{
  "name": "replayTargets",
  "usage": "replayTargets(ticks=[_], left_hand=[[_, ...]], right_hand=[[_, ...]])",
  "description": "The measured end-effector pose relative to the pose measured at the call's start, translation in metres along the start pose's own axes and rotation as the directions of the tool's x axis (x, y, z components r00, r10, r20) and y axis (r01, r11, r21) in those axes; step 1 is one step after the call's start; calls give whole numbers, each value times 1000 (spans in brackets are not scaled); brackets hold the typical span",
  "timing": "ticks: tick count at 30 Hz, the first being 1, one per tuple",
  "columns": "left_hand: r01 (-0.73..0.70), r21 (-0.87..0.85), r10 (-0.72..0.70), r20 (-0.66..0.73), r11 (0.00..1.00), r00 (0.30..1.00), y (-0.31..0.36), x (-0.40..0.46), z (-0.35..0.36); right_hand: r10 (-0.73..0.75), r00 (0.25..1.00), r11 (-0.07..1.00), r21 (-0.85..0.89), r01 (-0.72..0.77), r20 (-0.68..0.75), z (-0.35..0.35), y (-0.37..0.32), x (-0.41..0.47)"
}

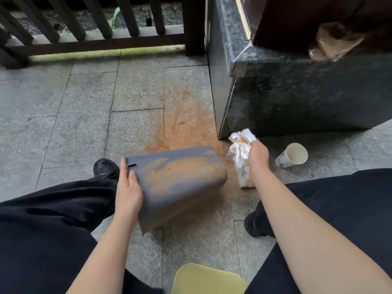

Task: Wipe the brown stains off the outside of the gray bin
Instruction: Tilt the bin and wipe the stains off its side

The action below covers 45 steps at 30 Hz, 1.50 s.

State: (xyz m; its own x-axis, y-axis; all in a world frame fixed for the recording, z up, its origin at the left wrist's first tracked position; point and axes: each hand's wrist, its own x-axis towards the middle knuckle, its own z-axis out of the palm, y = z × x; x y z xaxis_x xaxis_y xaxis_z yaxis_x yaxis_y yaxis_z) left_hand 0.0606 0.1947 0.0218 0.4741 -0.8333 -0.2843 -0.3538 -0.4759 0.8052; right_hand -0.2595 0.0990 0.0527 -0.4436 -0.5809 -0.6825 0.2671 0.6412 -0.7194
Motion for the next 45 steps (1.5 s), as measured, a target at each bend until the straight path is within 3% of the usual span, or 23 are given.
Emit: replayTargets(ticks=[3, 5, 8, 12, 14, 16, 19, 26, 29, 31, 33, 35, 37, 39, 40, 45], left_hand=[[0, -8, 0, -3, 1000, 1000, -3, 2, -2], [-3, -20, 3, 2, 1000, 1000, -6, 5, -3], [14, -35, -14, 5, 999, 1000, -11, 11, -8], [81, -88, -81, -6, 993, 997, -13, 16, -13], [111, -109, -114, -22, 988, 993, -13, 15, -11], [134, -128, -140, -44, 983, 989, -11, 15, -9], [187, -188, -206, -88, 964, 975, -8, 18, -6], [185, -218, -206, -75, 958, 976, -2, 16, -2], [174, -209, -198, -95, 962, 976, 0, 14, 1], [178, -209, -202, -100, 962, 974, -1, 12, 1], [174, -199, -196, -95, 964, 976, -4, 9, 2], [157, -176, -174, -85, 972, 981, -5, 7, 2], [129, -143, -140, -72, 981, 988, -4, 4, 1], [95, -97, -100, -50, 991, 994, -2, 1, 1], [81, -75, -84, -38, 994, 996, 1, -2, 1], [-49, 18, 49, 7, 999, 999, 18, -19, 3]], right_hand=[[-108, 984, 975, -176, 132, 140, 16, -5, 12], [-87, 946, 922, -334, 195, 312, 28, -2, 17], [-43, 872, 724, -586, 363, 487, 39, 0, 23], [20, 791, 688, -582, 433, 612, 45, 0, 22], [-5, 760, 603, -604, 521, 650, 46, 11, 24], [-99, 756, 463, -643, 610, 647, 43, 23, 23], [-185, 757, 413, -649, 638, 626, 32, 38, 14], [-369, 788, 524, -590, 614, 492, 9, 80, -26], [-271, 863, 531, -681, 503, 427, -2, 107, -47], [-179, 937, 624, -702, 343, 298, -12, 116, -58], [-86, 992, 793, -597, 121, 88, -21, 108, -52], [56, 998, 899, -435, -59, -20, -28, 91, -45], [165, 985, 982, -82, -169, -54, -34, 74, -36], [242, 969, 901, 359, -244, 51, -38, 59, -39], [235, 966, 842, 475, -256, 104, -38, 54, -40], [208, 949, 792, 529, -306, 238, -30, 44, -43]])
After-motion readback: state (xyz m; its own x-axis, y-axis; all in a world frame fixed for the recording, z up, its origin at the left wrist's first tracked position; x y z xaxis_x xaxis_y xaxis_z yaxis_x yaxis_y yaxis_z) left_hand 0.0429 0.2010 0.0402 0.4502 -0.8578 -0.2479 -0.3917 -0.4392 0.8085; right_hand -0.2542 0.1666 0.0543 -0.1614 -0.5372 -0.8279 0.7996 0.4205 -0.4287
